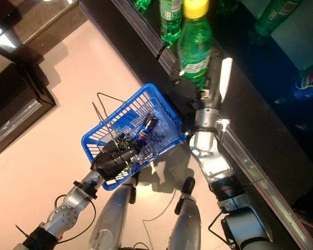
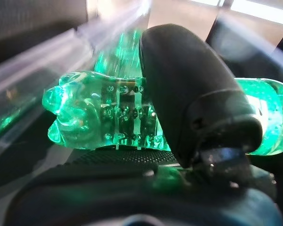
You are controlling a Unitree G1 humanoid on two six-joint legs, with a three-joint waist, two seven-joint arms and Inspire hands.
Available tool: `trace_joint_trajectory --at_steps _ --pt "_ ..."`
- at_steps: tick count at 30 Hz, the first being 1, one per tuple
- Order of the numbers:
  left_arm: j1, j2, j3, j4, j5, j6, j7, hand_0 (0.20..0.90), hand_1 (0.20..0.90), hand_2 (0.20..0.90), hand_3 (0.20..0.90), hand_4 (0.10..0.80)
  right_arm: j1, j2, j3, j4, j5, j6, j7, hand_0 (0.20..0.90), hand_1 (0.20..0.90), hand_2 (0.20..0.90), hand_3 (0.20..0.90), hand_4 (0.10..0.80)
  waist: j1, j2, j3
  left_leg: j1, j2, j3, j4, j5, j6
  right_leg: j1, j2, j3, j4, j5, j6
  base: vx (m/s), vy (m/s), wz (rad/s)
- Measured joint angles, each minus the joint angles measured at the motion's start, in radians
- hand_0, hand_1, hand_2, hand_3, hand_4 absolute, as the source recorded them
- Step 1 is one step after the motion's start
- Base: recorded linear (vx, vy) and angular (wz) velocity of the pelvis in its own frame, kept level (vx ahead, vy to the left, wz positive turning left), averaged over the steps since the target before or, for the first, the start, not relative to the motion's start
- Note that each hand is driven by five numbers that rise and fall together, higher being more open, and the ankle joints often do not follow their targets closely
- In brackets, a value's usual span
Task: Pick up the drink and place into the basket.
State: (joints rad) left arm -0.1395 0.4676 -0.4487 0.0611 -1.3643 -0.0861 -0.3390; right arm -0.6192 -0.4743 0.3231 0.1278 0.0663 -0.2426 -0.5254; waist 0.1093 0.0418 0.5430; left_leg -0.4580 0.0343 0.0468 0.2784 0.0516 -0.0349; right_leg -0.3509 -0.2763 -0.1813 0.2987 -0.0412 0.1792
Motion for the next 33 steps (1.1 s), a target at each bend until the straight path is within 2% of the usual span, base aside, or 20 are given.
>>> trace_joint_trajectory --at_steps 10,16,19,23,25,33 --pt "0.007 -0.03 -0.001 0.0 0.005 0.0 0.023 0.3 0.3 0.3 0.2 0.1 0.008 0.0 0.065 -0.103 -0.02 0.04 0.183 0.3 0.3 0.3 0.2 0.1 -0.001 -0.006 0.0 0.028 0.0 0.01 -0.02 0.007 -0.002 0.018 0.001 0.002 -0.006 0.0 -0.001 -0.003 0.001 0.0" --pt "0.008 -0.03 -0.01 0.0 0.005 0.0 0.027 0.3 0.3 0.3 0.2 0.1 0.009 0.0 0.168 -0.089 -0.016 0.135 0.243 0.3 0.3 0.3 0.2 0.1 -0.001 -0.007 0.0 0.051 0.0 0.011 -0.021 0.007 -0.002 0.039 -0.001 0.003 -0.006 0.0 -0.001 0.0 0.0 0.0" --pt "0.007 -0.03 -0.011 0.0 0.005 0.0 0.027 0.3 0.3 0.3 0.2 0.1 0.01 0.011 0.214 -0.016 -0.014 0.159 0.273 0.3 0.3 0.3 0.2 0.1 0.001 -0.006 0.0 0.061 -0.002 0.01 -0.022 0.008 -0.002 0.051 -0.003 0.001 -0.005 0.0 0.0 0.0 0.0 0.0" --pt "0.011 -0.031 -0.011 0.0 0.005 -0.001 0.027 0.3 0.3 0.3 0.2 0.1 0.044 0.028 0.217 0.052 0.02 0.203 0.304 0.3 0.3 0.3 0.2 0.1 0.007 -0.006 0.0 0.062 -0.008 0.01 -0.033 0.015 0.0 0.05 -0.008 0.0 -0.007 0.0 0.001 -0.003 0.008 0.02" --pt "0.011 -0.03 -0.011 0.0 0.005 -0.002 0.026 0.3 0.3 0.3 0.2 0.1 0.086 0.033 0.223 0.066 0.023 0.232 0.305 0.3 0.3 0.3 0.2 0.1 0.008 -0.006 0.0 0.063 -0.009 0.008 -0.039 0.018 0.0 0.05 -0.009 -0.004 -0.007 -0.001 0.002 0.003 0.004 0.04" --pt "0.013 -0.036 -0.033 0.0 0.006 -0.002 0.02 0.3 0.3 0.3 0.2 0.1 0.098 0.047 0.267 0.245 -0.046 0.249 0.264 0.3 0.3 0.3 0.2 0.1 0.012 -0.006 0.0 0.071 -0.01 0.006 -0.053 0.024 -0.001 0.053 -0.009 -0.004 -0.008 -0.001 0.002 0.0 0.0 0.0"
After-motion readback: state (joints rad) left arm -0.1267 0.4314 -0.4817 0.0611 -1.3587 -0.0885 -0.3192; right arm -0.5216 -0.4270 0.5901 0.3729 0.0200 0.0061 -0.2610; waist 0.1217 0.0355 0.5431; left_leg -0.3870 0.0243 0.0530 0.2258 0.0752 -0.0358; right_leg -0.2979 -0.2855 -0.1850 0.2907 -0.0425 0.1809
